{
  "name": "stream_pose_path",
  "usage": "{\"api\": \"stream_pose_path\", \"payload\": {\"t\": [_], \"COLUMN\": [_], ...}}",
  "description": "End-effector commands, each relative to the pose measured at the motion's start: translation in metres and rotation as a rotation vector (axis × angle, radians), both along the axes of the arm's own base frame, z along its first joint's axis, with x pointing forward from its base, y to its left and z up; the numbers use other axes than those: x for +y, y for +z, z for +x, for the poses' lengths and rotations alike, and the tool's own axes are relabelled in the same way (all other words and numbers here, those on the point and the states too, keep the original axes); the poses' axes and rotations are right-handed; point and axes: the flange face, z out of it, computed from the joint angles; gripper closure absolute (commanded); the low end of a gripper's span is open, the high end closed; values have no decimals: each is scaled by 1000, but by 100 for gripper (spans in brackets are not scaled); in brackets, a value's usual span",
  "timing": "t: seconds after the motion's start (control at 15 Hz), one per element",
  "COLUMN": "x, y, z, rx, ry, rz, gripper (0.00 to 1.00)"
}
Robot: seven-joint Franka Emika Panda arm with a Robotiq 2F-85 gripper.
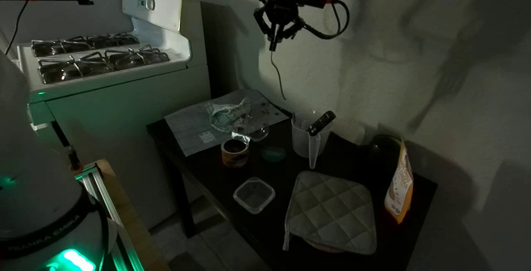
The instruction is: Put the spoon inside the glass
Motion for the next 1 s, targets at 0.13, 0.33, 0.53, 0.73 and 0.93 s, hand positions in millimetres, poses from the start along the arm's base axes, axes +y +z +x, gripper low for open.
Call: {"api": "stream_pose_path", "payload": {"t": [0.13, 0.33, 0.53, 0.73, 0.93], "x": [51, 66, 75, 77, 77], "y": [-8, -23, -37, -50, -61], "z": [-21, -24, -29, -26, -19], "rx": [51, 88, 118, 123, 126], "ry": [148, 180, 203, 197, 191], "rz": [65, 68, 72, 66, 68], "gripper": [99, 99, 99, 99, 99]}}
